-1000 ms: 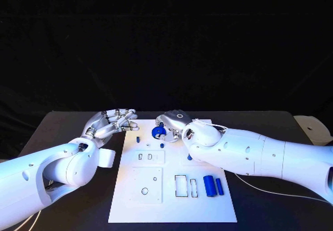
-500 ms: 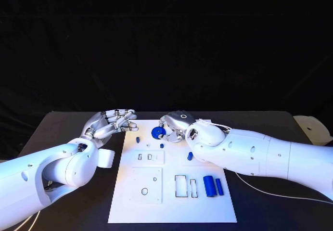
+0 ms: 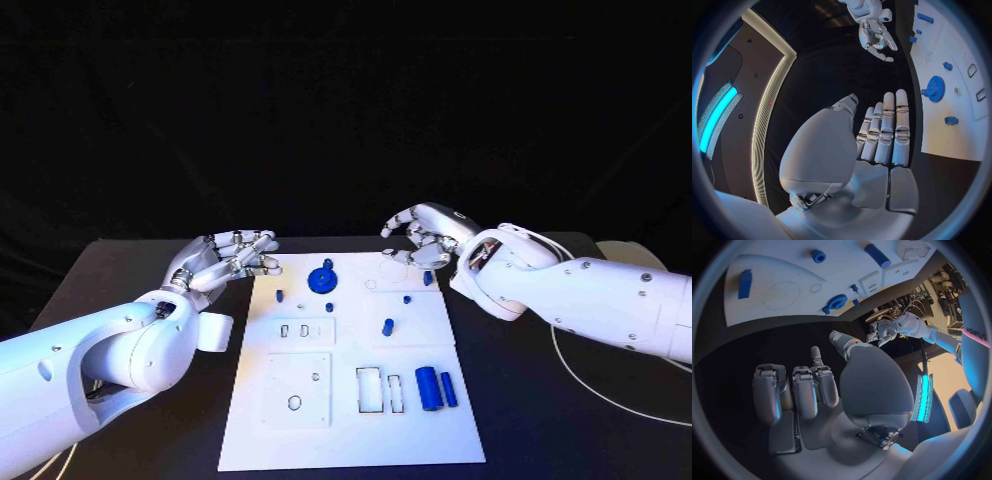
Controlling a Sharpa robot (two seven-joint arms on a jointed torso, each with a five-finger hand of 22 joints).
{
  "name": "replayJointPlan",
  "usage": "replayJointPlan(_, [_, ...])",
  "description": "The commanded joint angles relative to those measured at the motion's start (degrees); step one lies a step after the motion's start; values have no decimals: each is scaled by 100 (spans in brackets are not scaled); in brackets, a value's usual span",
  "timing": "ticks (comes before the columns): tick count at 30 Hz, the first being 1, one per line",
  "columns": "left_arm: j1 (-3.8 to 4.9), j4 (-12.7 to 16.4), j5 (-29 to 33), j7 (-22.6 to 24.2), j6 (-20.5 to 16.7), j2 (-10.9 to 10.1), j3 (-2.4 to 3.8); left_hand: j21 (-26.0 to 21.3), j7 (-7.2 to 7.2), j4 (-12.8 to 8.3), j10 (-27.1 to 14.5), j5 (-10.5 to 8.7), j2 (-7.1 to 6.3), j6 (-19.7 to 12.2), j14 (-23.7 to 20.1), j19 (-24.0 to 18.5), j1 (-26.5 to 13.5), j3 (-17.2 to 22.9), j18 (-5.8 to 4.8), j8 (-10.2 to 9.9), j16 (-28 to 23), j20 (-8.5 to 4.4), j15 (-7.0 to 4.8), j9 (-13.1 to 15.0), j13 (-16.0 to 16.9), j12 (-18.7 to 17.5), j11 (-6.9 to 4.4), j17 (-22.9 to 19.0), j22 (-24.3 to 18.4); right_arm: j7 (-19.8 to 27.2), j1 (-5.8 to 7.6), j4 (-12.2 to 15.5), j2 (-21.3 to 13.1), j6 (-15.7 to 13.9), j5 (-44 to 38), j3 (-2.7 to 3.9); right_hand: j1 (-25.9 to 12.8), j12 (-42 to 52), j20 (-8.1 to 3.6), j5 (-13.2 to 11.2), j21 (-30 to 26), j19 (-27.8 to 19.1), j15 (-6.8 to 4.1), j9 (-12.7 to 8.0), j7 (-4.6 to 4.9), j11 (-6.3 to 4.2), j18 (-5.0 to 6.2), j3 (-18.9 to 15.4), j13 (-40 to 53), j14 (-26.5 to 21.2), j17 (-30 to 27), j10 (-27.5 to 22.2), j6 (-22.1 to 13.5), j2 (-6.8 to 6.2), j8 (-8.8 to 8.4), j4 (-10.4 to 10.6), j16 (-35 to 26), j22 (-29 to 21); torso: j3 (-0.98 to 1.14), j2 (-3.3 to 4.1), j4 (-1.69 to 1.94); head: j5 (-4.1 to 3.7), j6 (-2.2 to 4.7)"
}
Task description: Assemble the parts on the task board
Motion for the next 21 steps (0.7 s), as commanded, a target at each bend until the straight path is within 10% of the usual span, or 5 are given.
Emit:
replayJointPlan(1, [8, 5, 10, 50, 122, 21, 4, 8, 38, -1, -7, -39, 19, -30, -50, -23, -33, 44, 69, -33, -1, 4, -2, -4, 7, -23, 8, 7, -9, 688, 4, 3, -165, 550, 938, -5, 67, -27, 19, 19, -30, 180, 12, 10, -14, 27, 8, -4, 968, 523, 1215, 127, 38, -14, -22, -38, -22, 854, 27, -15, -41, -6, -2])
replayJointPlan(21, [8, -47, 10, 42, 149, 61, 3, 9, 34, -4, 4, -39, 20, -22, -51, -24, -30, 48, 70, -29, -2, 4, -4, -1, 10, -20, 4, 12, -9, 709, -258, -464, -529, 945, 884, -32, 211, -84, 26, 74, -95, 134, 29, -9, 21, 54, 25, -6, 911, 519, 1201, 69, -91, -86, -154, -184, -26, 793, 17, 3, -19, -37, -46])
